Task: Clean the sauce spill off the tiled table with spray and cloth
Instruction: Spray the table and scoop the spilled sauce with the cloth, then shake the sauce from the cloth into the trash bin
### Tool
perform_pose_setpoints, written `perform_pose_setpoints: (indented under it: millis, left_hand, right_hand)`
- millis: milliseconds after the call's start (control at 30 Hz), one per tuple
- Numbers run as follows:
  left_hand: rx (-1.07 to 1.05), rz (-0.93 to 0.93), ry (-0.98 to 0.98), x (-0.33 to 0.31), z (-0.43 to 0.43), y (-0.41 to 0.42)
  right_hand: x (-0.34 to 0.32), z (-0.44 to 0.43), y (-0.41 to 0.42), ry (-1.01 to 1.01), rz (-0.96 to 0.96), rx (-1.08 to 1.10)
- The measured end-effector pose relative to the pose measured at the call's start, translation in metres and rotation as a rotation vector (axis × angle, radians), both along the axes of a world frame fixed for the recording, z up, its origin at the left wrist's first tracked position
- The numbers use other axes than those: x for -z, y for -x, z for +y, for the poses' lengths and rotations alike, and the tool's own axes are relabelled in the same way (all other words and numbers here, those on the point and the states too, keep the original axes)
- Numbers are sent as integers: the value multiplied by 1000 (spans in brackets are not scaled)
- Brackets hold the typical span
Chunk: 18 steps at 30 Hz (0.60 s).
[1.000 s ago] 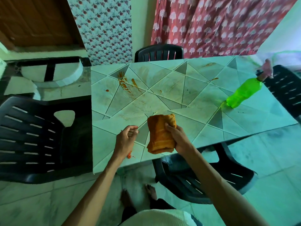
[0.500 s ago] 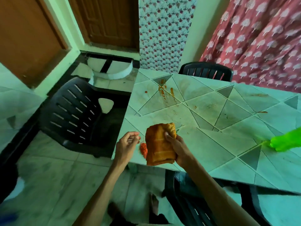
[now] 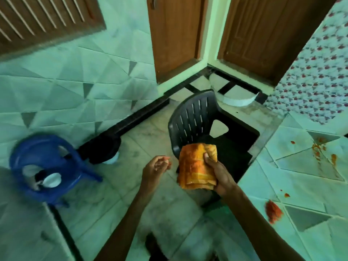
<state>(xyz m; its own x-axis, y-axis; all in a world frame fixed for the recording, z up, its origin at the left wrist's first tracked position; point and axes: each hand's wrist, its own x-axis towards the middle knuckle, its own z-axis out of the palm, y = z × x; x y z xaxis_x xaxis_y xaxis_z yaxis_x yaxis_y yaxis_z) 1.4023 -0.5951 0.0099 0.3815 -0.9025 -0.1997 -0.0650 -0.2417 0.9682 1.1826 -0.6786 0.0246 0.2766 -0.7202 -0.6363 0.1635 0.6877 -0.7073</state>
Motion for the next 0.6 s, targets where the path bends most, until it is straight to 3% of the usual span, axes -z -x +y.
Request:
perform_pose_setpoints:
  millis: [233,367,600]
  left_hand:
    - [-219,4,-76,-9,20,-162]
    - [-340,8,-85,-7,17,-243]
    - [-475,68,-158,35,-33,-365]
  right_hand:
    - [-8,-18,-186,-28,-60,-175]
    - [1,-35,-282,-21,-3,-275]
    - [42,-107,-424,-43,12,-455]
